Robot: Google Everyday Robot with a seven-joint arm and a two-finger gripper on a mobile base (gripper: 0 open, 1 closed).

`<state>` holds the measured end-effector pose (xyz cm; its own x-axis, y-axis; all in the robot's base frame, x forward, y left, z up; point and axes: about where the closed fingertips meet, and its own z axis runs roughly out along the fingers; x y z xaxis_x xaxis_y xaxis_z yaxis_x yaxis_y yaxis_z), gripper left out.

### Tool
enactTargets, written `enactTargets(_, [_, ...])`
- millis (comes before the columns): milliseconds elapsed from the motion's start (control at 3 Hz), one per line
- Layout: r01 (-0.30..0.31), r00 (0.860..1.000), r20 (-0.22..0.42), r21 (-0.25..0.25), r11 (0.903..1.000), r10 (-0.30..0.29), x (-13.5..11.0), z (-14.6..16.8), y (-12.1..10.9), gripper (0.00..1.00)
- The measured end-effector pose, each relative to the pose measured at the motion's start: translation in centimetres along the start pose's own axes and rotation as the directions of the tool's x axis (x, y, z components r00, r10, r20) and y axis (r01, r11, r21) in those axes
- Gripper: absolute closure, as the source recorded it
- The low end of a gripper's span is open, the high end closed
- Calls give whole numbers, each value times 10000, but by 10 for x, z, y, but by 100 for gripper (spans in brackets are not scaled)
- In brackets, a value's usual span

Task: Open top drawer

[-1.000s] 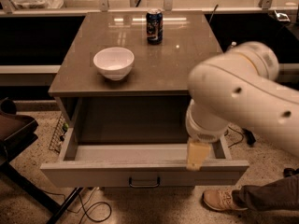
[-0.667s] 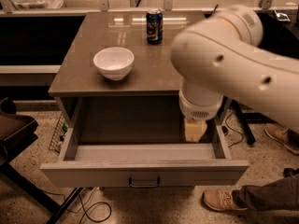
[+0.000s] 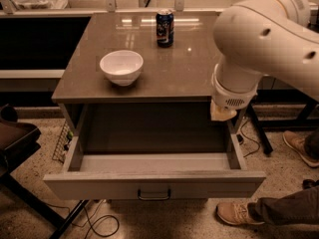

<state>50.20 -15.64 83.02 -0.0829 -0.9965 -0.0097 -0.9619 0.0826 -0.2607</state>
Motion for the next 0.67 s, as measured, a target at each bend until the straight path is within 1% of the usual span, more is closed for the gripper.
enactTargets(333, [-334, 9948, 972, 270, 9991, 306, 27, 16, 11, 100])
enactTargets(667, [-426, 9784, 2030, 151, 9990, 387, 31, 64, 27, 100])
